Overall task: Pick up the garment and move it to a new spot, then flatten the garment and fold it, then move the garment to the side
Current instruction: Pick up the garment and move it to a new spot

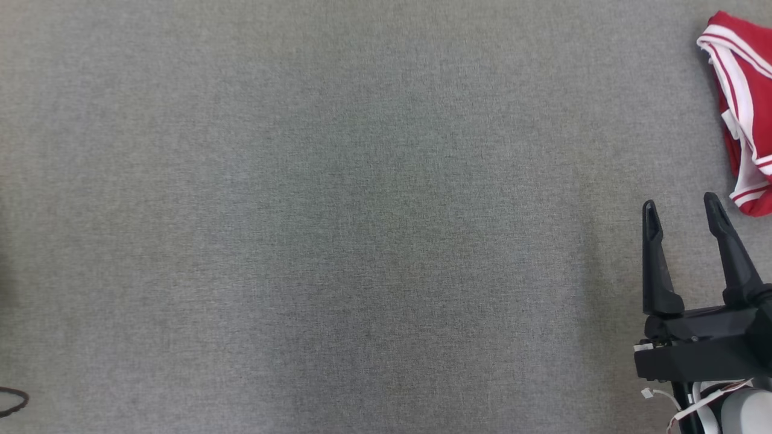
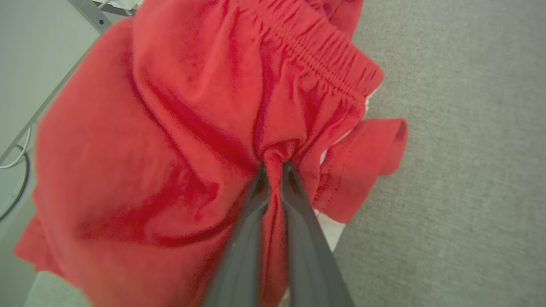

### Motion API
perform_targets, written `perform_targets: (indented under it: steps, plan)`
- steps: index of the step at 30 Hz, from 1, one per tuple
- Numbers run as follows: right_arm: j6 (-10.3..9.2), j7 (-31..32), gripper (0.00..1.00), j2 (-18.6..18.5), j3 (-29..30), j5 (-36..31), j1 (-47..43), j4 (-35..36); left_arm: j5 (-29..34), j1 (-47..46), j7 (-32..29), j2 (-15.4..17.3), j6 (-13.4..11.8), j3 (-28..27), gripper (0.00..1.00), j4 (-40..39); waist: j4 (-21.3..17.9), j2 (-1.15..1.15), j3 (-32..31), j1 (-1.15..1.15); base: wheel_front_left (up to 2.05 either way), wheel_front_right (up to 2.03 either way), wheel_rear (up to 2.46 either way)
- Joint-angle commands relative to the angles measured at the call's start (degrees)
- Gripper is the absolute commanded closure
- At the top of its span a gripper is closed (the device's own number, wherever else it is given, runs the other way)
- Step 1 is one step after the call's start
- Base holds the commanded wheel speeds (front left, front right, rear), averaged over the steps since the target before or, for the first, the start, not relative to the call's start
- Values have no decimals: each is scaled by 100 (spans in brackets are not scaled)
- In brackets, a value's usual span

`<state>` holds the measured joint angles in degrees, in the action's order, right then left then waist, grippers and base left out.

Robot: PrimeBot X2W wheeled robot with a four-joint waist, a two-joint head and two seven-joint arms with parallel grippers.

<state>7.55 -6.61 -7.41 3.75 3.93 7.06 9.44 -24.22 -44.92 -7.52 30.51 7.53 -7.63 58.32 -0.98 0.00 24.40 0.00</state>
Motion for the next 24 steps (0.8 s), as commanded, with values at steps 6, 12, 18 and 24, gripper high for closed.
perform_targets:
  steps: [6,12,18,24]
  plan:
    - [-17,-130,0,85,-93,95,28,-227,268,-298,911,247,-22,171,100,-200,70,0,-337,0,0,0,0]
    - [-16,-352,0,204,-149,193,-10,-611,423,-797,1527,334,-19,392,100,-789,33,0,-706,0,0,0,0]
    - [-16,-585,0,332,-146,325,-67,-1030,600,-1345,1526,145,-15,884,100,-1781,-123,0,-1057,0,0,0,0]
    - [-16,-765,0,421,-203,463,-77,-1399,634,-1705,1023,-344,-14,1477,100,-3046,-491,0,-1255,0,0,0,0]
